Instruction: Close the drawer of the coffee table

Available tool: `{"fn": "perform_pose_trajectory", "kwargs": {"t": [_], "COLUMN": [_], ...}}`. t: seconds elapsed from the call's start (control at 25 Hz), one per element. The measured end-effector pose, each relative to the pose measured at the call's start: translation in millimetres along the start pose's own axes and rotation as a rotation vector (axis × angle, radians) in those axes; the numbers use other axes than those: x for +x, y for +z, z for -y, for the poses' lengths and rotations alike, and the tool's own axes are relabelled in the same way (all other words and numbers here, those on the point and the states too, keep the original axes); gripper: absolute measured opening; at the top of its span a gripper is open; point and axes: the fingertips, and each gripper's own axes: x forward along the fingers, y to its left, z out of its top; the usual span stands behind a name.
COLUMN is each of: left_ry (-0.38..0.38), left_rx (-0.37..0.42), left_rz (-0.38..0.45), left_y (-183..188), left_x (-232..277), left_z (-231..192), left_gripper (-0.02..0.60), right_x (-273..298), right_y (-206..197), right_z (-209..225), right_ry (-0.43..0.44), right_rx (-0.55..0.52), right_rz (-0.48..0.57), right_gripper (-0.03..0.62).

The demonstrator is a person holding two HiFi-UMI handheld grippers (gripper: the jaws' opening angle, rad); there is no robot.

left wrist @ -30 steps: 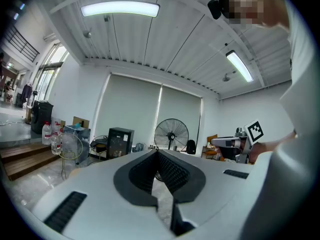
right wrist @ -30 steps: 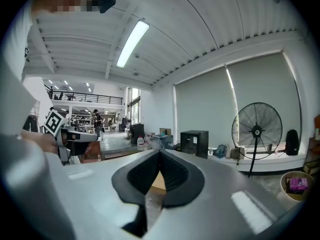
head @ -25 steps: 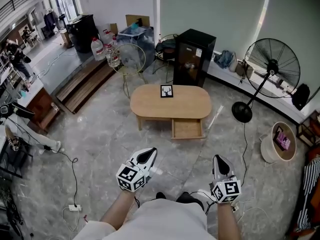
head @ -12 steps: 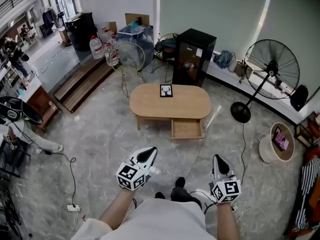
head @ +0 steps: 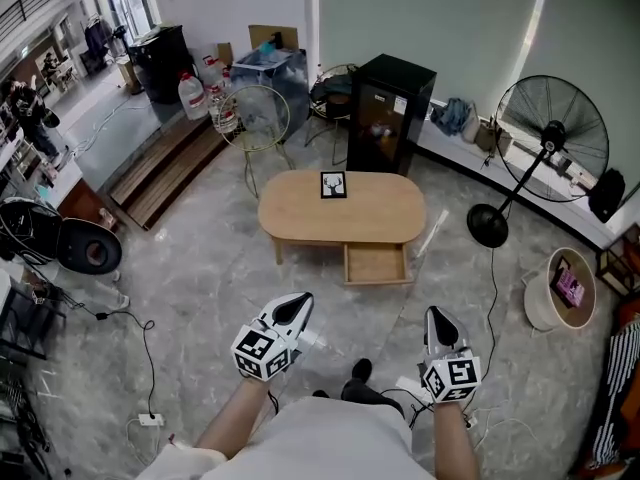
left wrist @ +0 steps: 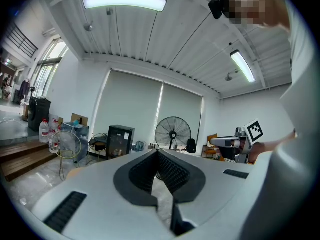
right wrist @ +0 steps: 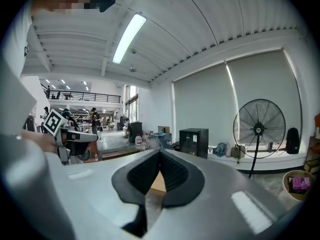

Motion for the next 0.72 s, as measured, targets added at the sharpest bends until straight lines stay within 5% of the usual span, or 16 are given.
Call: {"fn": "perform_pose_trajectory", "kwargs": {"t": [0.72], "left_ry": [0.048], "left_rx": [-0.013], "left_rz": [-0.047], "left_y": [10.5], "left_x": [135.6], "left_z": [-17.2], "left_gripper": [0.008], "right_x": [91.7], "right_y": [-4.2], "right_z": [108.0], "right_ry": [0.052], "right_rx": [0.025], "right_rz": [-0.048], "right_gripper": [0.011]}}
